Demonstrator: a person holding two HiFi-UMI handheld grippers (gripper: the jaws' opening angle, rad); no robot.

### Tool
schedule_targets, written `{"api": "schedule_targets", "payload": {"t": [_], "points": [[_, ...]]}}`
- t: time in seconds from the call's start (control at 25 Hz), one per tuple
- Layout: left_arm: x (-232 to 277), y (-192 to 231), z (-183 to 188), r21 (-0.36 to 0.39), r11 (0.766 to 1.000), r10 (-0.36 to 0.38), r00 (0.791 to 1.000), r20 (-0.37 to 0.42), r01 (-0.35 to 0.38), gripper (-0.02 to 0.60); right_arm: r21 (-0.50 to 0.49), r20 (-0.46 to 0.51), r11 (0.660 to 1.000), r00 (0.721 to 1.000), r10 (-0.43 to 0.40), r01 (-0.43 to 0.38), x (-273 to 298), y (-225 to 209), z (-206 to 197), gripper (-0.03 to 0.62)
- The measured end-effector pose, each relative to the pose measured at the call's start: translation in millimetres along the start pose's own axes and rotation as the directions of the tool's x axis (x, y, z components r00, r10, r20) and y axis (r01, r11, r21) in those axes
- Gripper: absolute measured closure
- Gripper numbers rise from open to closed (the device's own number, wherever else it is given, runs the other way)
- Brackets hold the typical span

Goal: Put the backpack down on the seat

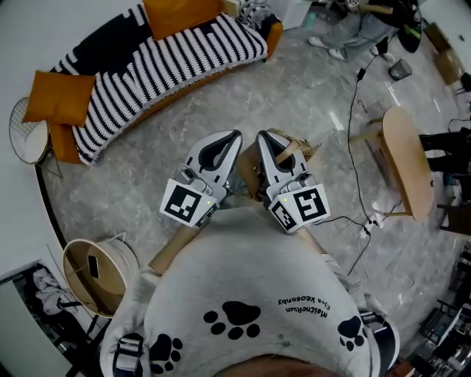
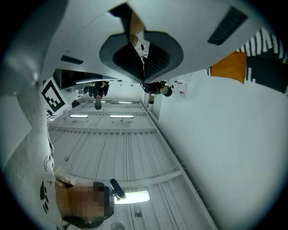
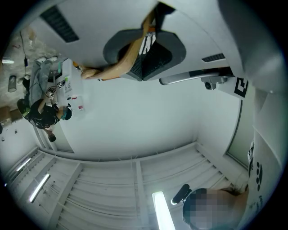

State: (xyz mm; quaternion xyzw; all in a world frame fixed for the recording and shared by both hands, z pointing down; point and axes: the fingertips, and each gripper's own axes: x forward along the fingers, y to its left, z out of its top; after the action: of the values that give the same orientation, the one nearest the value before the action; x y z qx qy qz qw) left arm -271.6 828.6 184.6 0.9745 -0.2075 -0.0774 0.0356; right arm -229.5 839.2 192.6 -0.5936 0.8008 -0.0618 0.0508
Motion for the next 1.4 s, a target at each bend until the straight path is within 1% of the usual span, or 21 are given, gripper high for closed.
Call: {"api": "schedule_targets", "payload": {"t": [0.24,0.48,0.64,0.76,1.16,1.28,1.4], "points": [[66.5,52.5,1.0,0.005,0.999,0.052,0.999,0.006,-0.052,0.560,0.010,-0.012,0.998,0.998,0.058,-0.058,64.3,-59.9,14.2,0.563],[130.5,88.3,1.3,0.015,0.995,0.102,0.995,0.011,-0.102,0.560,0.013,-0.024,0.993,0.992,0.121,-0.121,117.7,-122.1,28.0,0.563],[159.8,111.2,-1.4,0.022,0.988,0.155,0.988,0.025,-0.155,0.560,0.013,-0.025,0.986,0.985,0.169,-0.169,147.2,-153.2,31.3,0.563],[175.6,124.0,-4.5,0.019,0.982,0.185,0.982,0.032,-0.186,0.560,0.017,-0.022,0.982,0.982,0.187,-0.186,164.1,-173.2,33.7,0.564],[196.8,146.1,-17.8,0.003,0.974,0.226,0.974,0.013,-0.226,0.560,0.052,-0.047,0.974,0.974,0.223,-0.221,189.6,-196.1,24.3,0.563],[198.8,153.4,-20.0,-0.008,0.975,0.223,0.975,0.014,-0.222,0.560,0.048,-0.049,0.974,0.974,0.222,-0.220,191.4,-195.7,24.5,0.563],[207.2,161.7,-21.2,-0.019,0.980,0.200,0.980,0.018,-0.200,0.560,0.031,-0.044,0.975,0.974,0.220,-0.219,195.0,-194.2,26.7,0.563]]}}
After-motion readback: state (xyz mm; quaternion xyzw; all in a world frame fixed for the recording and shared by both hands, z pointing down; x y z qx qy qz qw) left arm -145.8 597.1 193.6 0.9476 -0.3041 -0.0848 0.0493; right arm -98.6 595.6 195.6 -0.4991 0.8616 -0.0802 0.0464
